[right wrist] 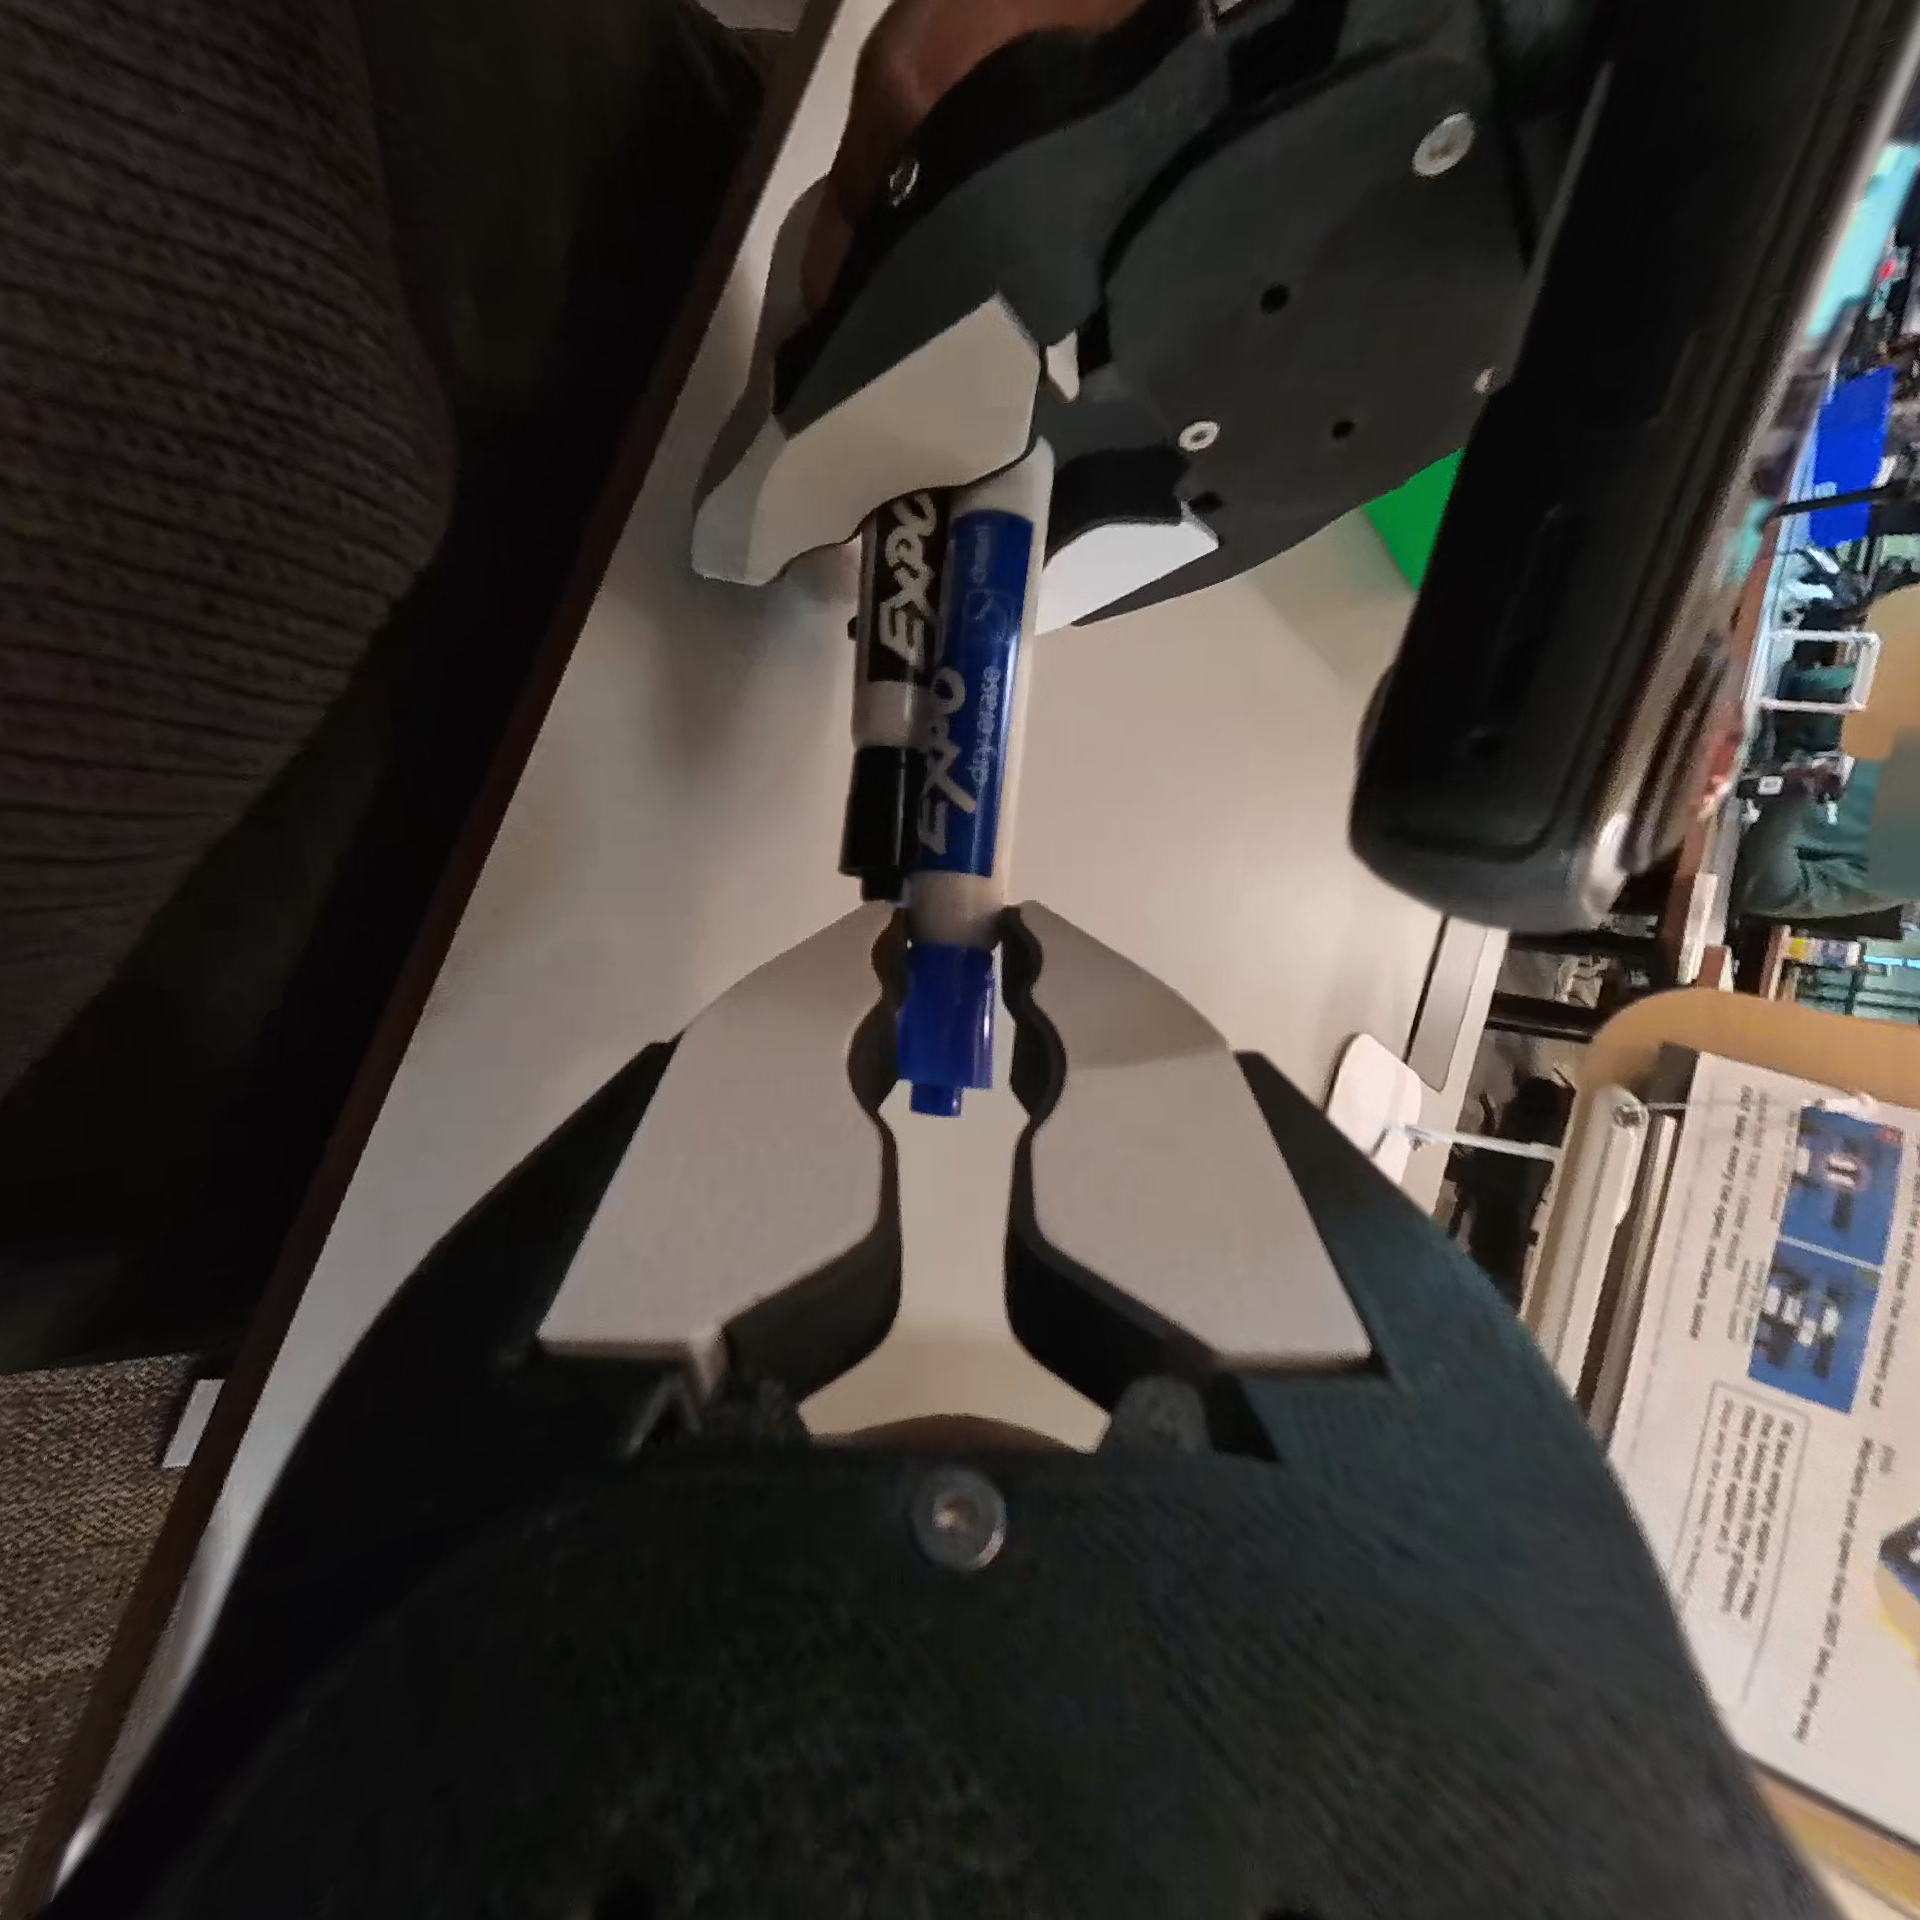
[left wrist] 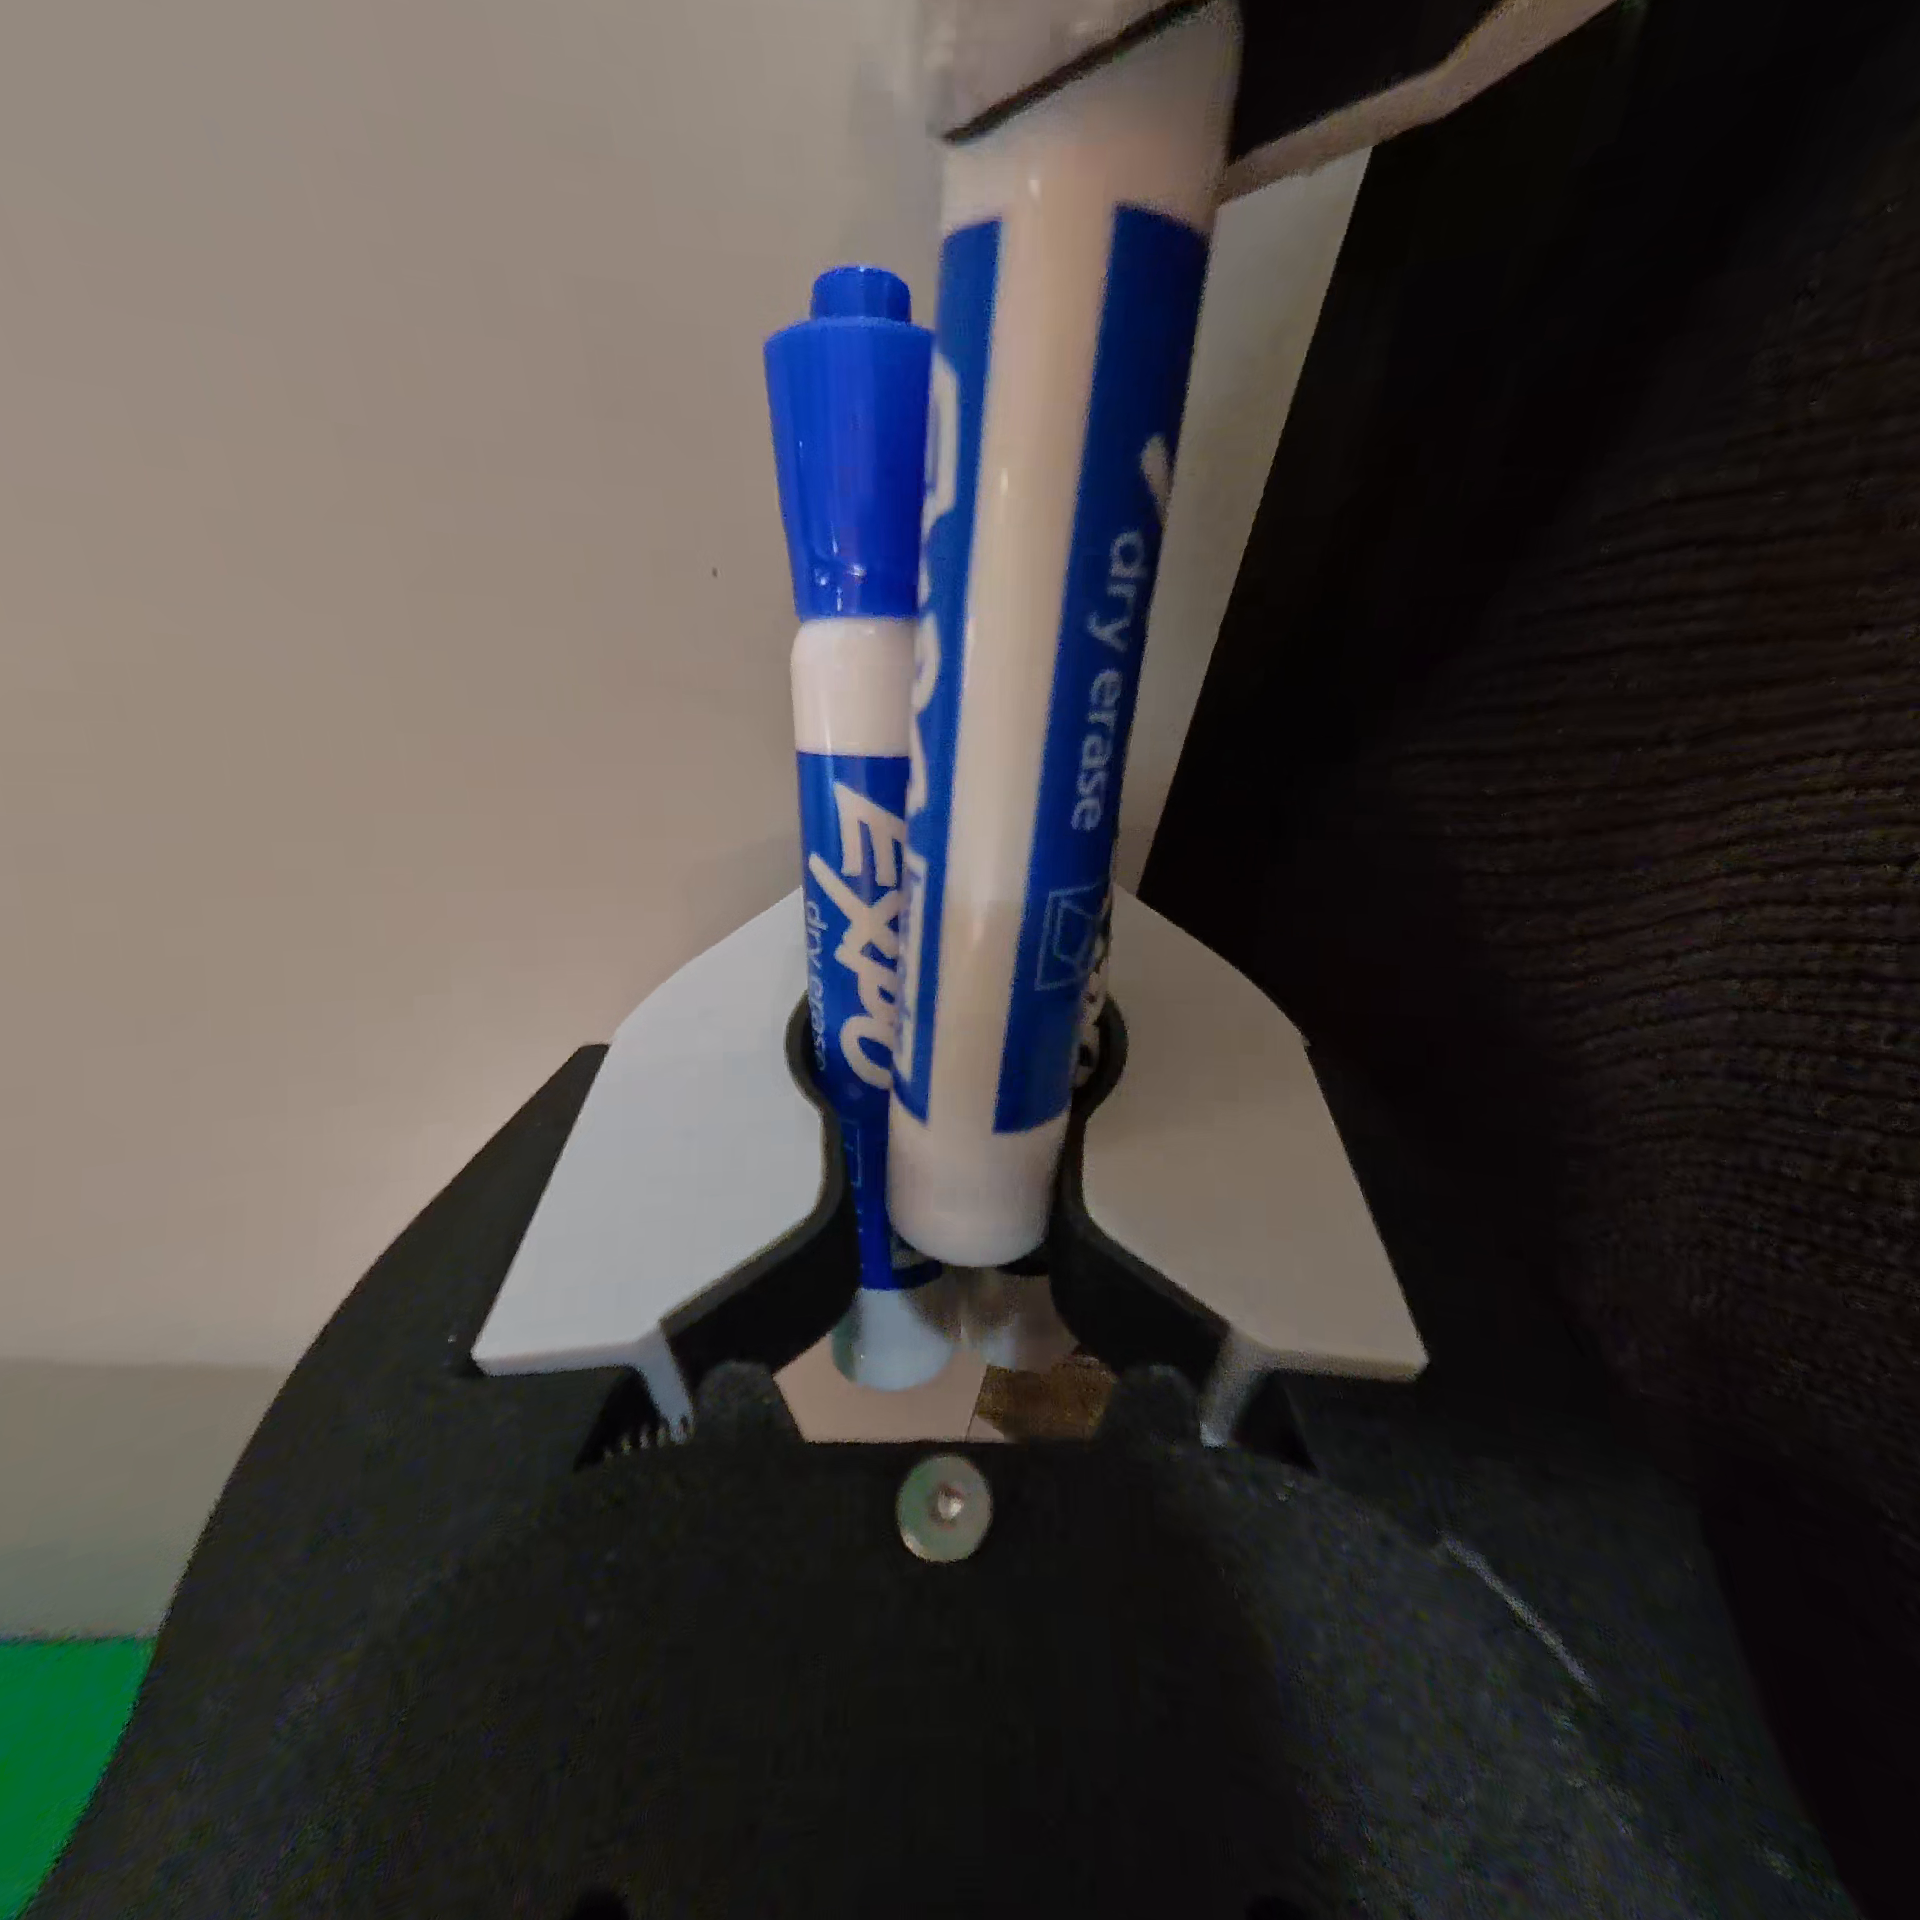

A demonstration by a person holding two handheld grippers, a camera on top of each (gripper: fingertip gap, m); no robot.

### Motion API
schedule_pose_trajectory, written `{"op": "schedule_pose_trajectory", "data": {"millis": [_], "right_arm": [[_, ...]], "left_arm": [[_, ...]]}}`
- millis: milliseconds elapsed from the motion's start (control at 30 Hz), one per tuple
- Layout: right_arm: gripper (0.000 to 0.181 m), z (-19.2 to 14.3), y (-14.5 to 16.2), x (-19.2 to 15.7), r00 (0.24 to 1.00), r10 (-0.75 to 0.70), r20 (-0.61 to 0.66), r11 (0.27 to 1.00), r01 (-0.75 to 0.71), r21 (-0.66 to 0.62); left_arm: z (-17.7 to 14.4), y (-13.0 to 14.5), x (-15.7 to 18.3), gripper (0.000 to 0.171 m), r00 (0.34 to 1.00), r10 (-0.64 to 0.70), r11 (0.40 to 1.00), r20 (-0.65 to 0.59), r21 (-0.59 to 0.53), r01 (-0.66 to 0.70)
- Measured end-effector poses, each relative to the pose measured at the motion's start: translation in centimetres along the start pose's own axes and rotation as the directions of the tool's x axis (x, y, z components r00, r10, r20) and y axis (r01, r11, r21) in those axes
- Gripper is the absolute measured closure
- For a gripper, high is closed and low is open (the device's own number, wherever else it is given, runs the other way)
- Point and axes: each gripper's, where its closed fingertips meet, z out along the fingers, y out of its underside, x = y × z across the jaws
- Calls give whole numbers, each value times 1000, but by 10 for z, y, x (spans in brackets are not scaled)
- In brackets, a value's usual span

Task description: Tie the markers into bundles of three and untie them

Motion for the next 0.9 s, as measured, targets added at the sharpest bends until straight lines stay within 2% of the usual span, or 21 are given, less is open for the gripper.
{"op": "schedule_pose_trajectory", "data": {"millis": [200, 367, 500, 567, 633, 700, 800, 900], "right_arm": [[164, 12, -7, 2, 997, -79, -26, 997, 80, 17], [158, 19, -4, 11, 996, -45, -70, 999, 47, 20], [153, 14, -3, 19, 997, 68, -48, 993, -63, 99], [152, 11, -1, 29, 978, 205, -30, 963, -196, 187], [156, 10, 6, 46, 910, 414, 3, 872, -397, 287], [156, 13, 25, 65, 792, 610, 23, 747, -585, 315], [167, 18, 61, 91, 541, 838, -62, 530, -782, 329], [181, 24, 96, 95, 300, 941, -157, 335, -889, 311]], "left_arm": [[4, 6, 4, 126, 999, -34, 999, 14, 1, 34], [5, 7, 1, 127, 996, -94, 995, 13, 36, 93], [4, 6, -6, 126, 993, -112, 992, 33, 60, 110], [4, 8, -10, 126, 992, -126, 990, 26, 63, 124], [3, 9, -18, 126, 990, -137, 989, 23, 67, 135], [1, 8, -29, 126, 989, -147, 986, 30, 79, 144], [-6, 5, -42, 126, 993, -114, 991, 17, 74, 112], [-14, 1, -57, 126, 997, -81, 996, 13, 49, 80]]}}
